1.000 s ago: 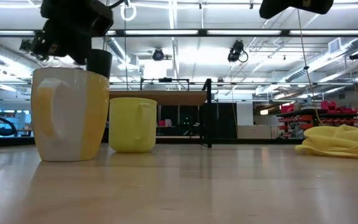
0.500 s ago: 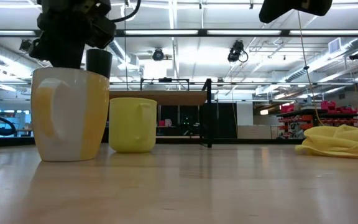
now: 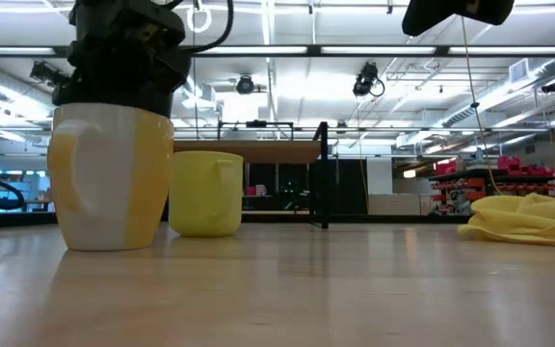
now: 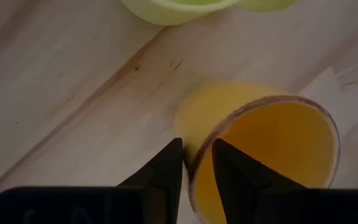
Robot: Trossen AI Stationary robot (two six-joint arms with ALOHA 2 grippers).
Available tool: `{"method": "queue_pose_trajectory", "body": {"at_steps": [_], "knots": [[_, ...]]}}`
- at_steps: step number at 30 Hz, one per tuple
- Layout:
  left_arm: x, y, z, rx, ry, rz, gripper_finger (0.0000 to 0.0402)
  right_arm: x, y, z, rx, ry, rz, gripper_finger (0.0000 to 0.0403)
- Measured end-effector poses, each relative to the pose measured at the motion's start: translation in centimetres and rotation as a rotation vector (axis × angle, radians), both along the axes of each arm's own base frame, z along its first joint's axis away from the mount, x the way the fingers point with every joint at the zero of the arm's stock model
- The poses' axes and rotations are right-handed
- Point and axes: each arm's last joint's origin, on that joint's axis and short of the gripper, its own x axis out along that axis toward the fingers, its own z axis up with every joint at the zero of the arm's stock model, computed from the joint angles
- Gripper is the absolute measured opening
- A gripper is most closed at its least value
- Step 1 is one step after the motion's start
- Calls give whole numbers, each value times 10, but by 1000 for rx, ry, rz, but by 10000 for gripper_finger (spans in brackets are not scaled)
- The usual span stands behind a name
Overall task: Stack small to large cups/mugs on shelf
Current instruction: Put the orange mug on the shelf
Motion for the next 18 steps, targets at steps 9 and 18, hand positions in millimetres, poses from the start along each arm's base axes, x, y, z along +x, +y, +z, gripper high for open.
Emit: {"method": "queue_pose_trajectory", "body": {"at_steps": [9, 18], "knots": [[5, -1, -5, -9, 4, 25, 68, 0, 0, 0, -3, 6, 3, 5], [8, -1, 0, -12, -16, 48, 18, 0, 0, 0, -3, 6, 4, 5]]}}
